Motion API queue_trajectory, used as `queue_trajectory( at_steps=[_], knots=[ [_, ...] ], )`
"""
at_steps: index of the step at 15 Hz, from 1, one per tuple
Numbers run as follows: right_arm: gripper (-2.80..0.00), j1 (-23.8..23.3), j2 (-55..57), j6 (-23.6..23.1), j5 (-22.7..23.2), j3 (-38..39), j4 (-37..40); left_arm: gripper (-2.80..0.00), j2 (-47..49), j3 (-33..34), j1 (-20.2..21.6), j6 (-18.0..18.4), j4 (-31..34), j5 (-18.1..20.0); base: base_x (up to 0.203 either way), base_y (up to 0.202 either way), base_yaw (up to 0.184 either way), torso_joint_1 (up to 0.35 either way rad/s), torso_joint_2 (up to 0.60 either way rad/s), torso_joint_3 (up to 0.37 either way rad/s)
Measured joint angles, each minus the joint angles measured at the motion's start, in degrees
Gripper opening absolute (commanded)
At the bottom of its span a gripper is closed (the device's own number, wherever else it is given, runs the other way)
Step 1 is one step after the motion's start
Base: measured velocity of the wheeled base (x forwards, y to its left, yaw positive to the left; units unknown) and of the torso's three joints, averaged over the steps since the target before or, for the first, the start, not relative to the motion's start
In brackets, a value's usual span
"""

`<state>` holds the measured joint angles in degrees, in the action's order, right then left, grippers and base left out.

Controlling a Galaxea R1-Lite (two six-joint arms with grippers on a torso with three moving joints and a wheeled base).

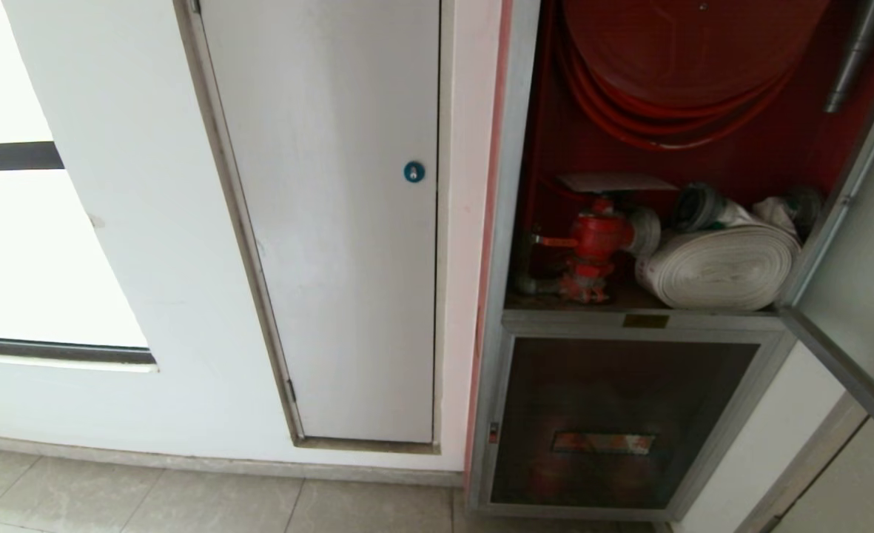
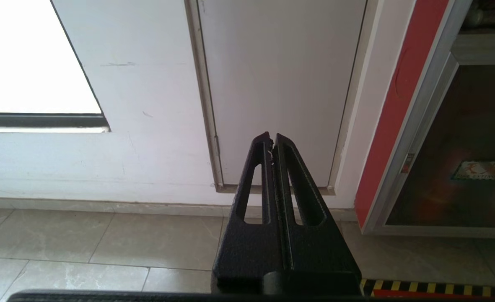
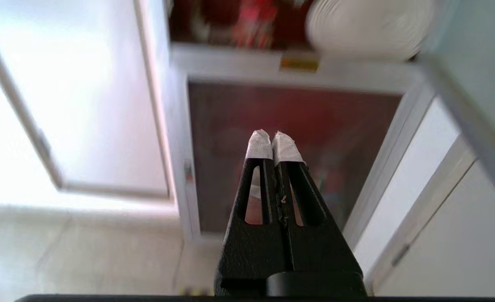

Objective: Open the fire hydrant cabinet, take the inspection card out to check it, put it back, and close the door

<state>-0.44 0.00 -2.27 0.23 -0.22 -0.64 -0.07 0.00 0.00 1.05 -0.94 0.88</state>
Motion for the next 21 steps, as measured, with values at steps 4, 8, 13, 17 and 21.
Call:
queue_trajectory(
  at_steps=[4,8,13,17,21],
  knots=[
    [-2.80,0.0,-0.1,2.9,0.5,0.2,0.7,-2.80,0.0,0.0,0.0,0.0,0.0,0.0,0.000,0.000,0.000,0.000,0.00,0.000],
    [-2.80,0.0,-0.1,3.7,0.1,0.2,0.7,-2.80,0.0,0.0,0.0,0.0,0.0,0.0,0.000,0.000,0.000,0.000,0.00,0.000],
    [-2.80,0.0,-0.1,3.7,0.0,0.2,0.6,-2.80,0.0,0.0,0.0,0.0,0.0,0.0,0.000,0.000,0.000,0.000,0.00,0.000],
    [-2.80,0.0,-0.1,3.7,-0.1,0.2,0.6,-2.80,0.0,0.0,0.0,0.0,0.0,0.0,0.000,0.000,0.000,0.000,0.00,0.000],
    [-2.80,0.0,-0.1,3.7,-0.1,0.2,0.6,-2.80,0.0,0.0,0.0,0.0,0.0,0.0,0.000,0.000,0.000,0.000,0.00,0.000]
  ],
)
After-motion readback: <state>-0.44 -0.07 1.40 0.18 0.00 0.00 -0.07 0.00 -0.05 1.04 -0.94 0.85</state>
